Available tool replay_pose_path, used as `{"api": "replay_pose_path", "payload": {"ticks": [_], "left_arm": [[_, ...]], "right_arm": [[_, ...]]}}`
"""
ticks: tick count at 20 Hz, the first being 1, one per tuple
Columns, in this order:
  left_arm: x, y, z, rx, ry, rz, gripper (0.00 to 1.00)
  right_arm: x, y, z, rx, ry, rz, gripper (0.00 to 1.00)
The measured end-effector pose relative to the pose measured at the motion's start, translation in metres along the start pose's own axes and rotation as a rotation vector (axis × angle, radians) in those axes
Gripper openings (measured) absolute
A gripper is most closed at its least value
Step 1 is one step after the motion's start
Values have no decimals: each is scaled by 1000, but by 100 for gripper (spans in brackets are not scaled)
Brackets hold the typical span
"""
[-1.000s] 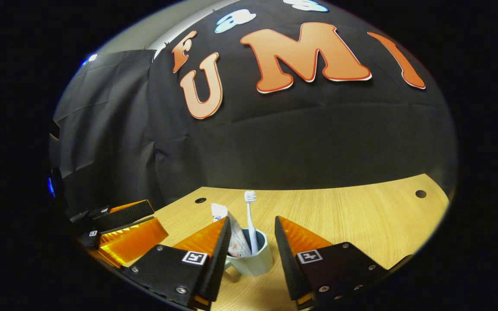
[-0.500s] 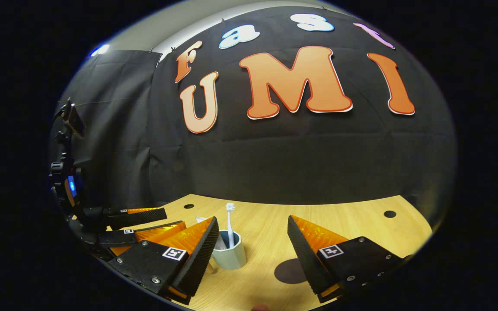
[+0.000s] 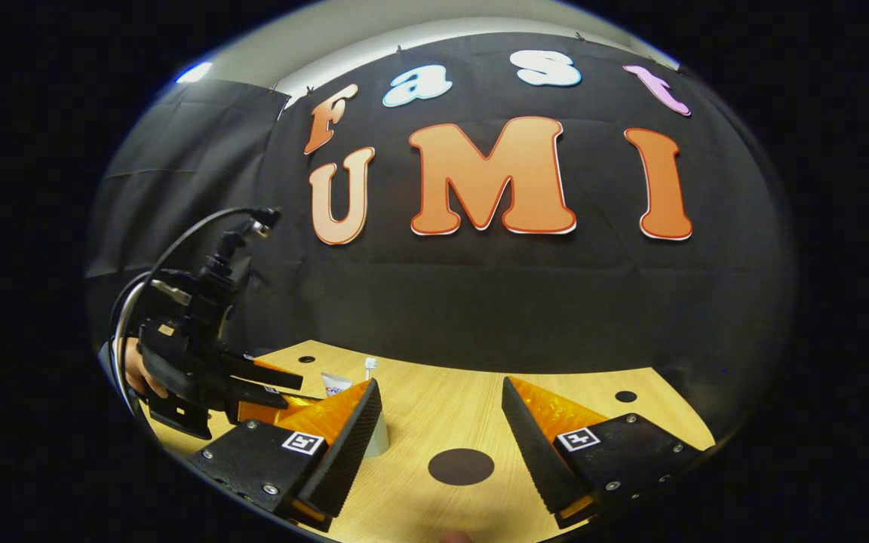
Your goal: Put the toothbrush and toothpaste on the desktop into the cup, then pick up the cup and place it on the coaster on the desktop.
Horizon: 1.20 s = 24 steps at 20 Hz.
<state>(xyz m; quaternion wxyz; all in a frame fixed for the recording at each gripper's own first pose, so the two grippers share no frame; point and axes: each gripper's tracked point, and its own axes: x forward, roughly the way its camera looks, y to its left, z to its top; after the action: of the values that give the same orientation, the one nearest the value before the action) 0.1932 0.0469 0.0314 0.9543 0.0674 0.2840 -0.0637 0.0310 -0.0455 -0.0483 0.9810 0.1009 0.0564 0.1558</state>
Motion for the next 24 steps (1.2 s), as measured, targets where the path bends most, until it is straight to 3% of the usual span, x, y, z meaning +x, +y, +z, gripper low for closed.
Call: {"api": "replay_pose_path", "payload": {"ticks": [3, 13, 20, 22, 24], "left_arm": [[5, -4, -3, 12, 70, -14, 97], [23, -8, -24, 19, 377, 10, 97], [28, 2, -14, 7, 477, 41, 95], [30, 1, -27, 0, 489, 34, 84], [35, -2, -31, 10, 500, 38, 81]], "right_arm": [[-13, -16, 4, -51, -10, -54, 96], [-60, -42, -9, -84, -15, -88, 98], [-62, -45, -20, -77, 4, -89, 98], [-64, -43, -23, -75, 9, -81, 98], [-67, -39, -28, -67, 12, -74, 98]]}}
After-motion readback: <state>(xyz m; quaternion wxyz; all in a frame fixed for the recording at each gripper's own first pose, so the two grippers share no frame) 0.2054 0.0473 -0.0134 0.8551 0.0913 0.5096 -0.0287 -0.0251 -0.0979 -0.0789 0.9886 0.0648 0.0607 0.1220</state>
